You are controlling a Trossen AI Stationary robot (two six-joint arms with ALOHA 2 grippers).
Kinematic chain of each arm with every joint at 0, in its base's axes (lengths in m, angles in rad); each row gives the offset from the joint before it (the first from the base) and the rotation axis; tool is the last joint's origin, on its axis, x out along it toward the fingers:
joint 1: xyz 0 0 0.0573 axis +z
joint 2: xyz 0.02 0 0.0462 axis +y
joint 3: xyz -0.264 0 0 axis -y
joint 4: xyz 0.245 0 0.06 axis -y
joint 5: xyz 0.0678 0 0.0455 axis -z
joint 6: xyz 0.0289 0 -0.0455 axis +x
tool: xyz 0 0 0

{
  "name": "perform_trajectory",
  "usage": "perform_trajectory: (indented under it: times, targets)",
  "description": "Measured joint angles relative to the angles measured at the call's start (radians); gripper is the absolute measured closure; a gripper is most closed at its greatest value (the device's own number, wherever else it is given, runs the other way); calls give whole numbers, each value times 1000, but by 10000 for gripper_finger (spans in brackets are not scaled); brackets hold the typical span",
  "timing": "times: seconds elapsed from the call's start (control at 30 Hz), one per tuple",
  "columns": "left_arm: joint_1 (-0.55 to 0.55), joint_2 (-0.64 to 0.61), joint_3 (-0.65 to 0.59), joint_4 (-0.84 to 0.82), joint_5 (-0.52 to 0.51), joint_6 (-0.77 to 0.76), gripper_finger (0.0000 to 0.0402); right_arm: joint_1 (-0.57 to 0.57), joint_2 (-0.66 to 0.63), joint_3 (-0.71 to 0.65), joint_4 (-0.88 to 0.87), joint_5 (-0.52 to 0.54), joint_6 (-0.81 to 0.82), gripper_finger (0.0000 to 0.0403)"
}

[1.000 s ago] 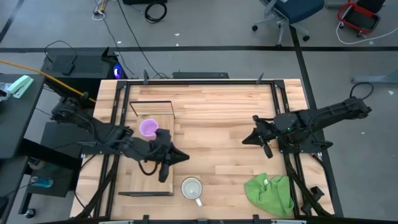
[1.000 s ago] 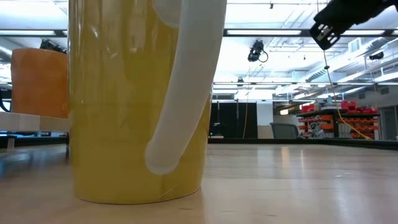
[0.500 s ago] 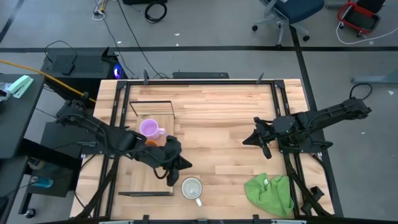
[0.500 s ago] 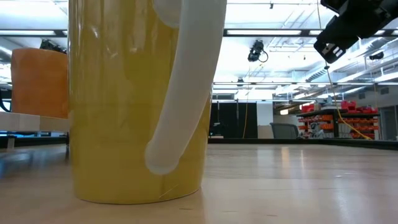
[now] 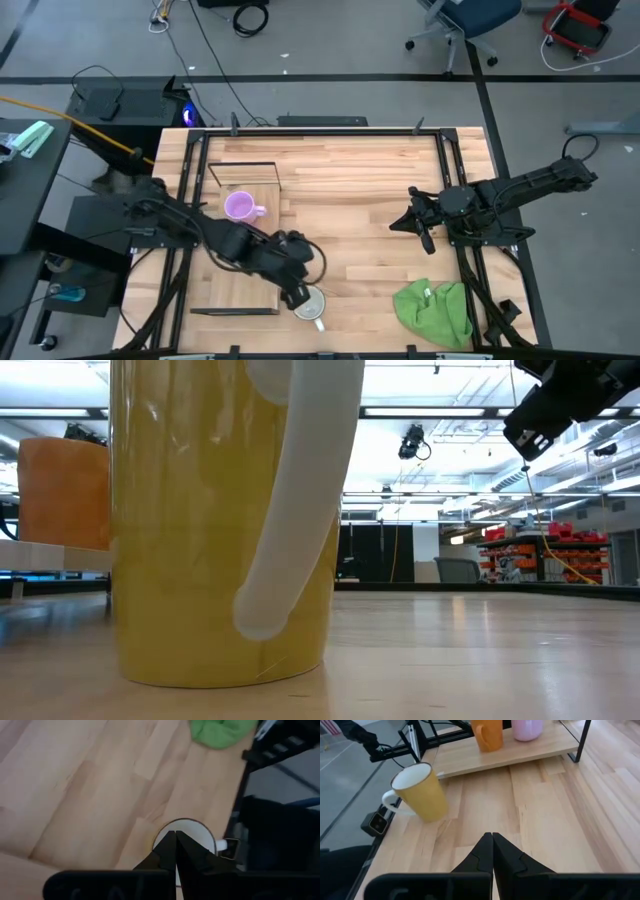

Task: Stack small to large cups/mugs on shelf
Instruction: Put the yellow mug on the shelf

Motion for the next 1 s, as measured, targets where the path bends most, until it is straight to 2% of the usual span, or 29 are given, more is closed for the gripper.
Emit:
perform_trajectory:
  times: [0.1, 0.2, 0.33, 0.47, 0.73, 1.0]
  targets:
    - [0, 72, 78, -30, 13, 8, 390, 0, 0, 0, -5, 0, 6, 395]
    - [0, 133, 137, -66, 70, 1, 390, 0, 0, 0, -8, 0, 7, 395]
    - [-1, 191, 193, -193, 102, -55, 390, 0, 0, 0, -26, 0, 8, 395]
    - [0, 210, 201, -278, 124, -109, 391, 0, 0, 0, -36, 0, 8, 395]
    - [-1, 227, 196, -273, 122, -131, 383, 0, 0, 0, -49, 0, 8, 395]
    - [-2, 276, 195, -271, 153, -99, 391, 0, 0, 0, -56, 0, 1, 395]
